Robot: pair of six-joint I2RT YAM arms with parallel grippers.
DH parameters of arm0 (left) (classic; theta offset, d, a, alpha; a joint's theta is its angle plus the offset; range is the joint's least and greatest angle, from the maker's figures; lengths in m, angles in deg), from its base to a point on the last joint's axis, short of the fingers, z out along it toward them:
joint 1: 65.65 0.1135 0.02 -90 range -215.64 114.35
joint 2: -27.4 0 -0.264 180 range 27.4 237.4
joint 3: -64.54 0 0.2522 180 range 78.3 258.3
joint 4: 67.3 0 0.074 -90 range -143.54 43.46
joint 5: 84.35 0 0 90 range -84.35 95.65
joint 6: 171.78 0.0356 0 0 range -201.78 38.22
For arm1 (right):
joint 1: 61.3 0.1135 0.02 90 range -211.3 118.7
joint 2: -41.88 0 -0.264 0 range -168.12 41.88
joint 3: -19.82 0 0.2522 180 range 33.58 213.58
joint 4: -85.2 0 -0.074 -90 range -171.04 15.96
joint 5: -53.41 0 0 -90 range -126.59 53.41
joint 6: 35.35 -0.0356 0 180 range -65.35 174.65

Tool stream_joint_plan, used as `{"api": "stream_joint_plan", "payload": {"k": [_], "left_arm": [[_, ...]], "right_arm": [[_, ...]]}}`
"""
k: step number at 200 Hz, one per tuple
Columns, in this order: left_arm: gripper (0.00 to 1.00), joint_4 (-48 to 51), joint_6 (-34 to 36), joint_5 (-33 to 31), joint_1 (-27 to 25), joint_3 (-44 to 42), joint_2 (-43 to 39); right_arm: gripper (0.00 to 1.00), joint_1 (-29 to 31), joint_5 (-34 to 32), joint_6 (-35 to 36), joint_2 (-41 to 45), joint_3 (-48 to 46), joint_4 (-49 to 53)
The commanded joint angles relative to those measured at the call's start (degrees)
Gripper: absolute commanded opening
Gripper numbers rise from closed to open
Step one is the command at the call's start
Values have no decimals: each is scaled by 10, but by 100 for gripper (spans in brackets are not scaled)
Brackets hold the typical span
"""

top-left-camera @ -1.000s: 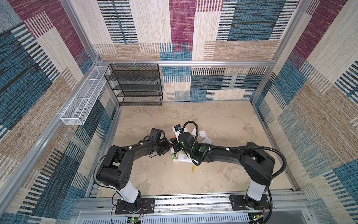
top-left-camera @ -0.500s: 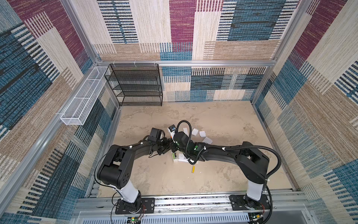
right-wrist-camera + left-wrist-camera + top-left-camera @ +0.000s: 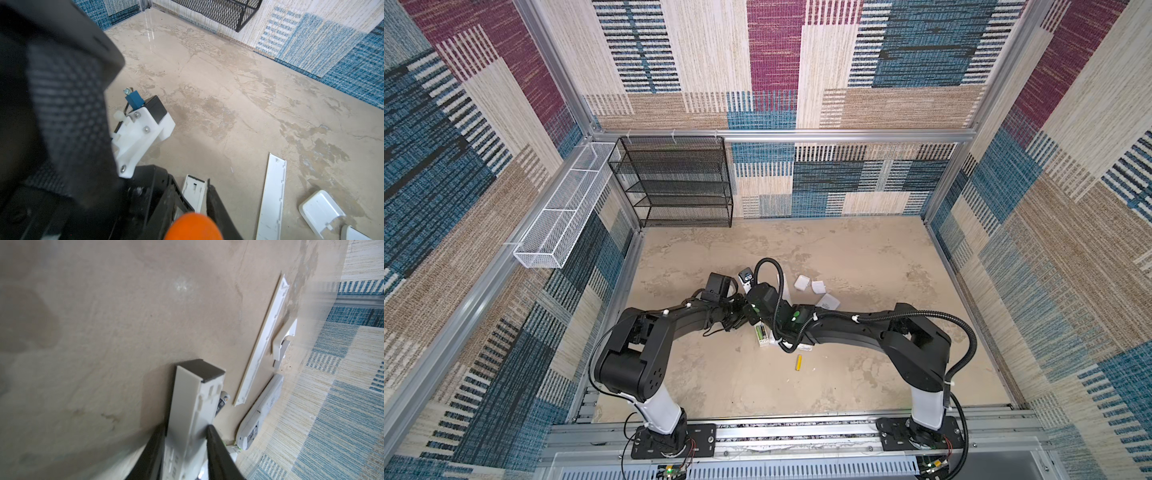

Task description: Unload the batteries from the remote control

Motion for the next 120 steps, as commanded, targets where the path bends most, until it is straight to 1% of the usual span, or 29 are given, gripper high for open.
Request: {"api": "stream_joint_plan", "payload": {"k": [1, 36, 120], "left_arm": [[34, 103, 18, -70, -3, -8, 19], [33, 103, 20, -71, -3, -9, 20], [32, 100, 22, -68, -3, -9, 24]], "right_arm": [[0, 9, 99, -6, 11, -6, 38], [0, 10, 116, -23, 31, -10, 34], [0, 10, 117, -28, 45, -20, 49]]}}
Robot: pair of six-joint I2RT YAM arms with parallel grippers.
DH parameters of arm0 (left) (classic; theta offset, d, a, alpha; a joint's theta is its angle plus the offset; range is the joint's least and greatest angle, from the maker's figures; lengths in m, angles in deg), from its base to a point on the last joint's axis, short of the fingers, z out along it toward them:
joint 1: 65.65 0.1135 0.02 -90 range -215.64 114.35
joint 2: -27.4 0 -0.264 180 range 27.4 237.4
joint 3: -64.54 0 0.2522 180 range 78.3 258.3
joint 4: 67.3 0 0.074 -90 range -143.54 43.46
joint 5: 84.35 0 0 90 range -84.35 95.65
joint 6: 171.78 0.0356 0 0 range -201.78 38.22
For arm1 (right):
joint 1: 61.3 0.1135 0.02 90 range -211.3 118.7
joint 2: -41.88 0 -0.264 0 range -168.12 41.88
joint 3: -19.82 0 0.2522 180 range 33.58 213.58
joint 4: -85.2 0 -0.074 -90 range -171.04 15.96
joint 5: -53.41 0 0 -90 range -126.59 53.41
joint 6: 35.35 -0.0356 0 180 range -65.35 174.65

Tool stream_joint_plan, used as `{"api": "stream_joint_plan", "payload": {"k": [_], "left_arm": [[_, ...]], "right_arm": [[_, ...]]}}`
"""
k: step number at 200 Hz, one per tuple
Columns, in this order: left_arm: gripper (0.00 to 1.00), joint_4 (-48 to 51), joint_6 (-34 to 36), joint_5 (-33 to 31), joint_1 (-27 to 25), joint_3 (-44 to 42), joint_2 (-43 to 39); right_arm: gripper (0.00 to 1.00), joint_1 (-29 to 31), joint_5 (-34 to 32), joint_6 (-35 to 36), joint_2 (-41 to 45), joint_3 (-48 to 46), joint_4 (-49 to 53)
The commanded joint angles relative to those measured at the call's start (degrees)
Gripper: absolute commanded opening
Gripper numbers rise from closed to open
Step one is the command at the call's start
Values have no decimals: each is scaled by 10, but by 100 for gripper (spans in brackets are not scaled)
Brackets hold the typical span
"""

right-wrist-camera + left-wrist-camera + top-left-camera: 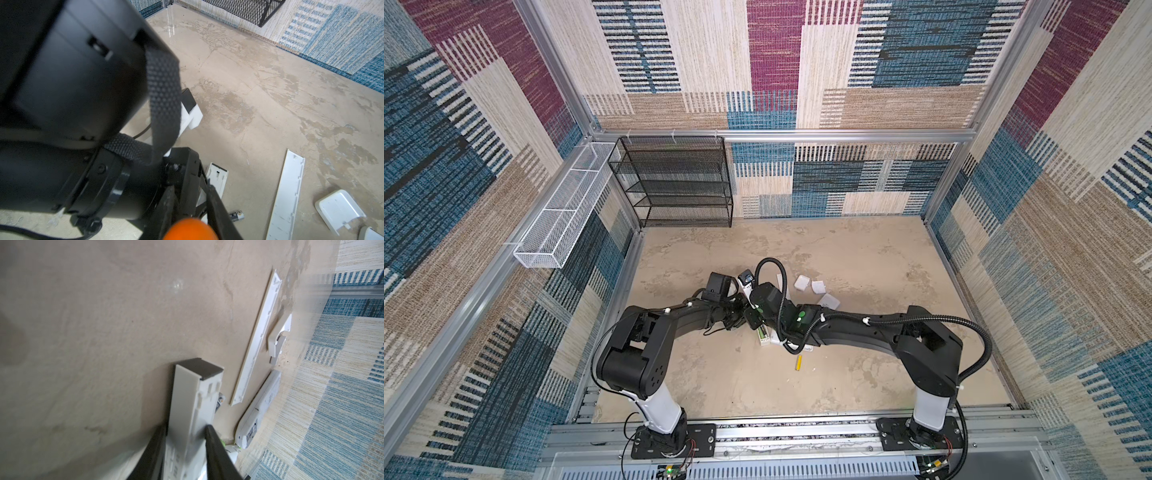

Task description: Unload the batteries from the remote control

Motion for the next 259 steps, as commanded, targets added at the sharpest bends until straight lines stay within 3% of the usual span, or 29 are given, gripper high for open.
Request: {"api": "stream_joint_plan", "payload": {"k": [1, 97, 214, 259], "left_arm": [[32, 118, 7, -80, -3, -10, 15], [31, 118, 7, -77, -3, -7, 20], [28, 117, 10, -72, -3, -10, 23], [27, 111, 10, -68, -3, -15, 27]], "right_arm": [[0, 5, 56, -15, 8, -6, 18], [0, 5, 18, -12, 48, -37, 23], [0, 5, -3, 17, 22, -38, -16], [0, 0, -12, -7, 38, -51, -24]]}}
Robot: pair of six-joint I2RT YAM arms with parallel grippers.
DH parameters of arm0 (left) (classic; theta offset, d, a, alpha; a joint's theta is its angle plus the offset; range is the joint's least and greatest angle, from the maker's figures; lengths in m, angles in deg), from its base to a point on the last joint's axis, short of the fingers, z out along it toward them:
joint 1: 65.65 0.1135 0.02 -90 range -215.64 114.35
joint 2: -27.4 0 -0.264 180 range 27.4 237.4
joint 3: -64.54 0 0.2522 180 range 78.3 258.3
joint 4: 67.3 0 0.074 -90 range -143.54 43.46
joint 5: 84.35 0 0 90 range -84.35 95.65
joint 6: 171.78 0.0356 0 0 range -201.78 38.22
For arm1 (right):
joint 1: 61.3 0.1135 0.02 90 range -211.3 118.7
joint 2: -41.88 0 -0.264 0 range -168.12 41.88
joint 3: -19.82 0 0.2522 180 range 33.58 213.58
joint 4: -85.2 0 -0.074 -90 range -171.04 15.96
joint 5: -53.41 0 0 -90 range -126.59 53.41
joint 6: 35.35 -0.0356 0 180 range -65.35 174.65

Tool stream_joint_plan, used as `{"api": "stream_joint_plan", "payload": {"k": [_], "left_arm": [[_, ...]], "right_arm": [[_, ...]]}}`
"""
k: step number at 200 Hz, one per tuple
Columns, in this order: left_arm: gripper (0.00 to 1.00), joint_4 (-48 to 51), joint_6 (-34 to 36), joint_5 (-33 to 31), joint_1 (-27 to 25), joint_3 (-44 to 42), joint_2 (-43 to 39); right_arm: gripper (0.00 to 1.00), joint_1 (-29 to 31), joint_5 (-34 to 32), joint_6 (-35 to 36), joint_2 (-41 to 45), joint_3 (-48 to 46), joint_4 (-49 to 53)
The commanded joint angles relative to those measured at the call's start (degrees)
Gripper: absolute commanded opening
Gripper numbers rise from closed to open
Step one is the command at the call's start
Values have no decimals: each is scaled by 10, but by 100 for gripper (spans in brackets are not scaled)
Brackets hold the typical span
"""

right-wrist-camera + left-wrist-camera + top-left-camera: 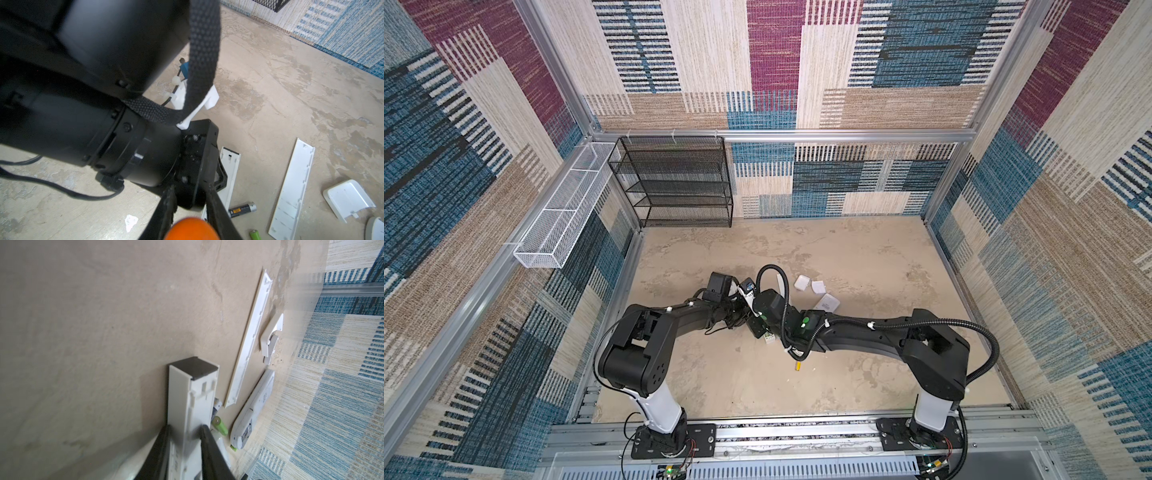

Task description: Unload the batteries from the remote control

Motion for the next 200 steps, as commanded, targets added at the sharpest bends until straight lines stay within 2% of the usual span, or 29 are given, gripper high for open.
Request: {"api": "stream_joint_plan", "payload": {"k": [1, 80, 142, 200], "left_arm": [[27, 137, 10, -80, -2, -14, 18], [26, 147, 24, -73, -2, -10, -11], [29, 180, 44, -73, -2, 18, -41], [30, 181, 49, -58, -1, 14, -84]], "right_arm": [[0, -6, -19, -19, 13, -10, -21], [0, -66, 61, -99, 34, -29, -30], [0, -70, 82, -117, 26, -33, -36], [0, -71, 71, -116, 11, -41, -40]]}}
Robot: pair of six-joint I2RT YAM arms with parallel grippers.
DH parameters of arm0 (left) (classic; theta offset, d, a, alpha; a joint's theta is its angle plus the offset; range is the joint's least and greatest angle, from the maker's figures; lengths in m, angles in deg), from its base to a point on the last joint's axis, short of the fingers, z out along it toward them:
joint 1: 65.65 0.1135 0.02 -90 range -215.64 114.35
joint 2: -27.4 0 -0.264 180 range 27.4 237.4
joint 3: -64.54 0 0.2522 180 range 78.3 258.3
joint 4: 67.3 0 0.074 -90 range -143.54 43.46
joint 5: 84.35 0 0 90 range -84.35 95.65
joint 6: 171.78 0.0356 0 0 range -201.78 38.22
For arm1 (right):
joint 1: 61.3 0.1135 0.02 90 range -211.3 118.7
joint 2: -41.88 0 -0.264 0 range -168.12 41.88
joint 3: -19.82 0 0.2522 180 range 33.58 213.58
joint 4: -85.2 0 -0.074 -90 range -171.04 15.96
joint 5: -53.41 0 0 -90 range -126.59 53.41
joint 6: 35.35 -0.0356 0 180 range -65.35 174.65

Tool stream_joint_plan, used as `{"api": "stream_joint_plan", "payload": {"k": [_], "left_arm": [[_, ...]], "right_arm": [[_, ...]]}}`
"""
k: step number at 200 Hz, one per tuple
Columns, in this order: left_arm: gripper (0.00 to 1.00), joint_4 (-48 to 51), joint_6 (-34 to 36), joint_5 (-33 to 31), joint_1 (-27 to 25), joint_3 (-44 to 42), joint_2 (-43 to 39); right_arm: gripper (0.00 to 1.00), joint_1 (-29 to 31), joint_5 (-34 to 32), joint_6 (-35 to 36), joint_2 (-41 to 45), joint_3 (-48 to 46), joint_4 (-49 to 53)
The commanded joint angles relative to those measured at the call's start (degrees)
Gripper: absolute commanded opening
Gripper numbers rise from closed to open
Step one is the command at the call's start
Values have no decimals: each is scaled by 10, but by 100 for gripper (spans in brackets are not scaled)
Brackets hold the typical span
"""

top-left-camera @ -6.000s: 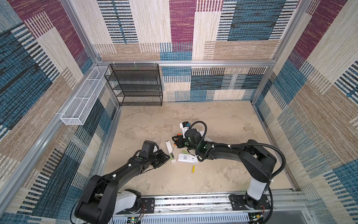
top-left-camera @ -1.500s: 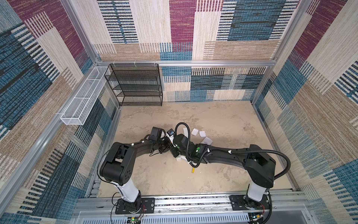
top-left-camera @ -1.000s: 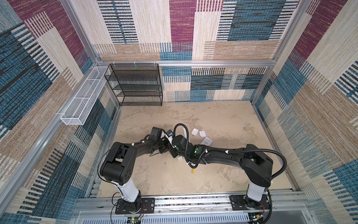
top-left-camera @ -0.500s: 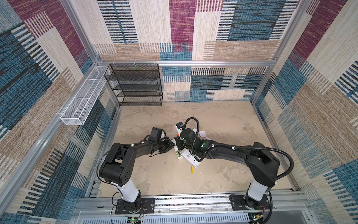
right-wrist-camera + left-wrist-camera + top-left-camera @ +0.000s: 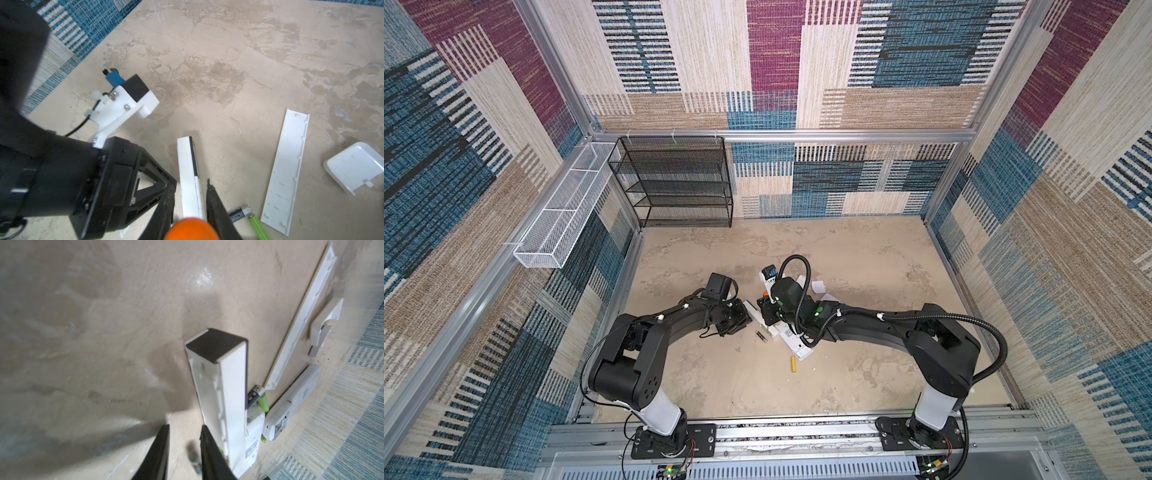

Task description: Unload the batteries from the remote control

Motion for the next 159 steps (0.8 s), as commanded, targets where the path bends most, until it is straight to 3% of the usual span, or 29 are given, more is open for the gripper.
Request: {"api": "stream_joint_plan", "payload": {"k": [1, 57, 107, 130, 159], "left_arm": [[30, 19, 18, -2, 1, -4, -17], [30, 43, 21, -12, 0, -13, -40], [31, 223, -32, -130, 0, -114, -240], [21, 236, -63, -110, 0, -186, -308], [15, 195, -84, -75, -7, -228, -324]], "right_arm": [[0, 0, -2, -5, -5, 0, -23], [0, -1, -12, -2, 2, 5, -22], [0, -6, -8, 6, 16, 25, -11], [0, -6, 1, 5, 15, 37, -10], [0, -7, 12, -2, 14, 45, -10]]}}
